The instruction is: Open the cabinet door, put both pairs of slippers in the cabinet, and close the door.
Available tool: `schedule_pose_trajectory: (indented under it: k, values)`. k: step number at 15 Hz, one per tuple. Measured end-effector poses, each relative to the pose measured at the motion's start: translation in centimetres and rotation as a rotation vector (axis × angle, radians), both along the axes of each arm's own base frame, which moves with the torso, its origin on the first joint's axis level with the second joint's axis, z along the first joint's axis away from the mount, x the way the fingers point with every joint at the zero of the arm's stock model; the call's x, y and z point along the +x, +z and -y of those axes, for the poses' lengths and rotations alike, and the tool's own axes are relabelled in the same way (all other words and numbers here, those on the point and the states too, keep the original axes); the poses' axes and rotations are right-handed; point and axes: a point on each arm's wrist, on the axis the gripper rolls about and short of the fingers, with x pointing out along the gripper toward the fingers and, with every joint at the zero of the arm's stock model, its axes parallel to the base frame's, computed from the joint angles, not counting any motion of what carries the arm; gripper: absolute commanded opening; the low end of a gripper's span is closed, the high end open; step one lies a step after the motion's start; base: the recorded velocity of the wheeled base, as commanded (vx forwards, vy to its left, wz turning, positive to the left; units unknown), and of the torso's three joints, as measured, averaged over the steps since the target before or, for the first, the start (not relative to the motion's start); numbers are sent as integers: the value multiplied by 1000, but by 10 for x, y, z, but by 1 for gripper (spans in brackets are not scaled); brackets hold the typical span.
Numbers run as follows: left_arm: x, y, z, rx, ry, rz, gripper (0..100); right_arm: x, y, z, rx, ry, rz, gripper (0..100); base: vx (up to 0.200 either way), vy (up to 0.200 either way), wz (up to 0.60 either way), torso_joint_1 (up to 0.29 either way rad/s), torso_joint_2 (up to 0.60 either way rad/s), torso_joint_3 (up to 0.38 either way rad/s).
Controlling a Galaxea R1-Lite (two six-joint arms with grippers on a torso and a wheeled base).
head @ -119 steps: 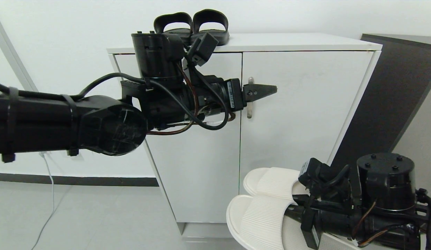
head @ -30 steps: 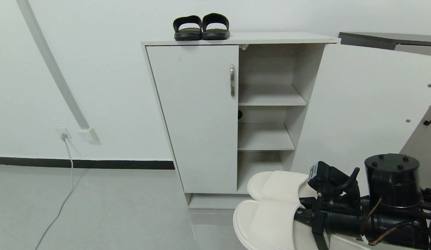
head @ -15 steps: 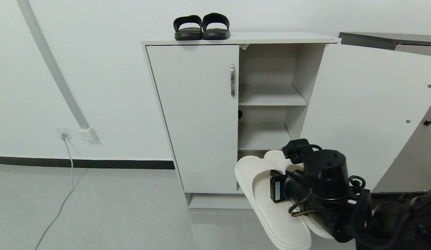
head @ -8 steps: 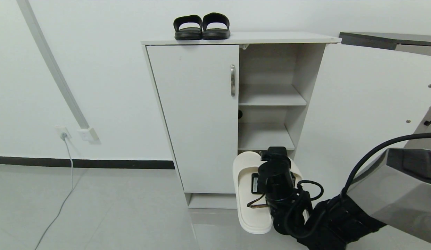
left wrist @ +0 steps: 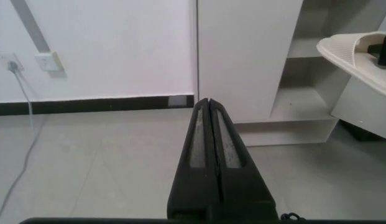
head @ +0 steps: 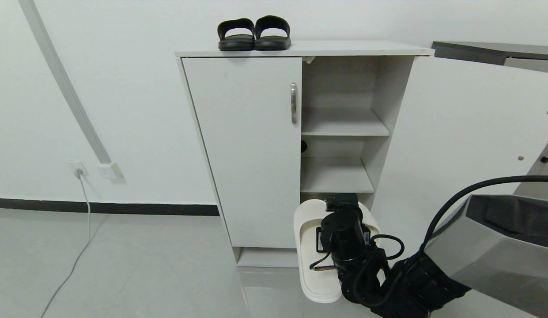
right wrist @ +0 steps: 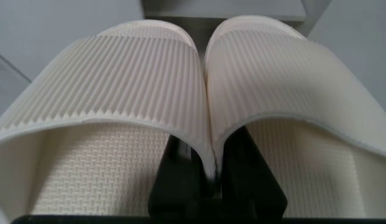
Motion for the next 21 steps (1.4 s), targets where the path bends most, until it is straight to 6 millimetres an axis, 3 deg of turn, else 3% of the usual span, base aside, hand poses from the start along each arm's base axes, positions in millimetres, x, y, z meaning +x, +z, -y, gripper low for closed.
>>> schedule_pose_trajectory:
  k: [7, 13, 21]
  values:
    - [0, 0, 0, -1, 0, 1, 0, 3, -6, -1, -33, 16, -7, 0, 0, 0, 0, 0, 0, 0]
    - [0, 0, 0, -1, -1, 1, 0, 21, -10, -12, -29, 64, 32, 0, 0, 0, 0, 0, 0, 0]
    - [0, 0, 0, -1, -1, 0, 0, 24, -20, -14, -41, 62, 20, 0, 0, 0, 0, 0, 0, 0]
